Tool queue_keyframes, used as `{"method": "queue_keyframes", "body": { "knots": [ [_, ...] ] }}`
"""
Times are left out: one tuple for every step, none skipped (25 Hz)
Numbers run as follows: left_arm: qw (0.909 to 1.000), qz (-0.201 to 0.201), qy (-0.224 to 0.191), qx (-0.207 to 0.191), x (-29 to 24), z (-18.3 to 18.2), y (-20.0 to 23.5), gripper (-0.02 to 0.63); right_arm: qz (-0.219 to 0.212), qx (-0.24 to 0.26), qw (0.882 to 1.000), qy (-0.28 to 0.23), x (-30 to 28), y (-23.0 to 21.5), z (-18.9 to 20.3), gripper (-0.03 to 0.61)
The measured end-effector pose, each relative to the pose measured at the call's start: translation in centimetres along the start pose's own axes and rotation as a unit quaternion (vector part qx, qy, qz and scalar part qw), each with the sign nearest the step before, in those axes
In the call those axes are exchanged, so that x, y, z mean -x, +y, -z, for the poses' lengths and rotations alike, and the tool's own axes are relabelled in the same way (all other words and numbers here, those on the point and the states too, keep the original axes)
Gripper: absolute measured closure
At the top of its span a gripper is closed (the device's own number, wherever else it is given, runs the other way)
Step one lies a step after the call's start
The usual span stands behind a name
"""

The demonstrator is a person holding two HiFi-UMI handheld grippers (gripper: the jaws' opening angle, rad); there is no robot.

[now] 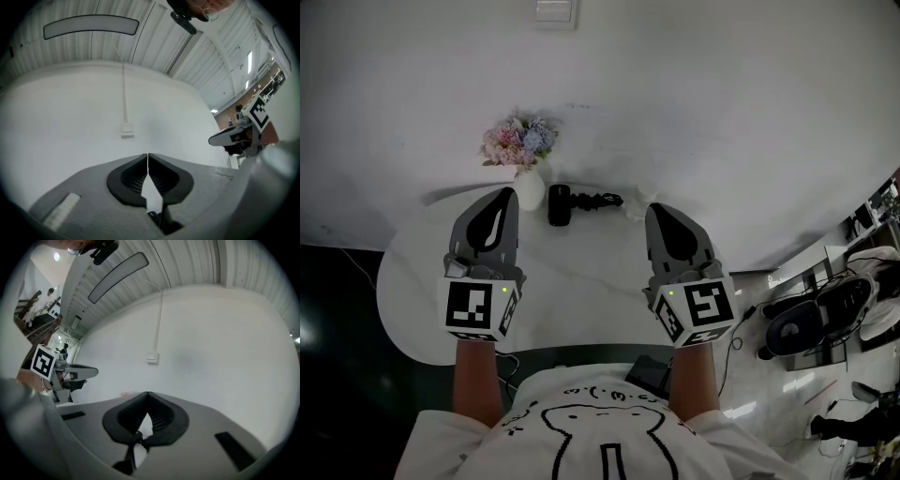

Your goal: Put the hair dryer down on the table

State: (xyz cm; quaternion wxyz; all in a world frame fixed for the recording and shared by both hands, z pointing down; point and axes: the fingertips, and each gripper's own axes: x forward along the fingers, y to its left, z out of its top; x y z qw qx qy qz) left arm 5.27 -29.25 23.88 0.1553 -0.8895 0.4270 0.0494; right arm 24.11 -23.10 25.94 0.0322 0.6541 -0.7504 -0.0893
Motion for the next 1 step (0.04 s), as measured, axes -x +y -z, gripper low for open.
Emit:
{"method": "queue_keyframes", "body": {
  "knots": [
    [1.0,-0.002,-0.002,0.001,0.04,-0.14,0.02,0.594,0.0,0.001,1.0,-0.001,0.03,-0.03,-0.12,0.58]
  ]
}}
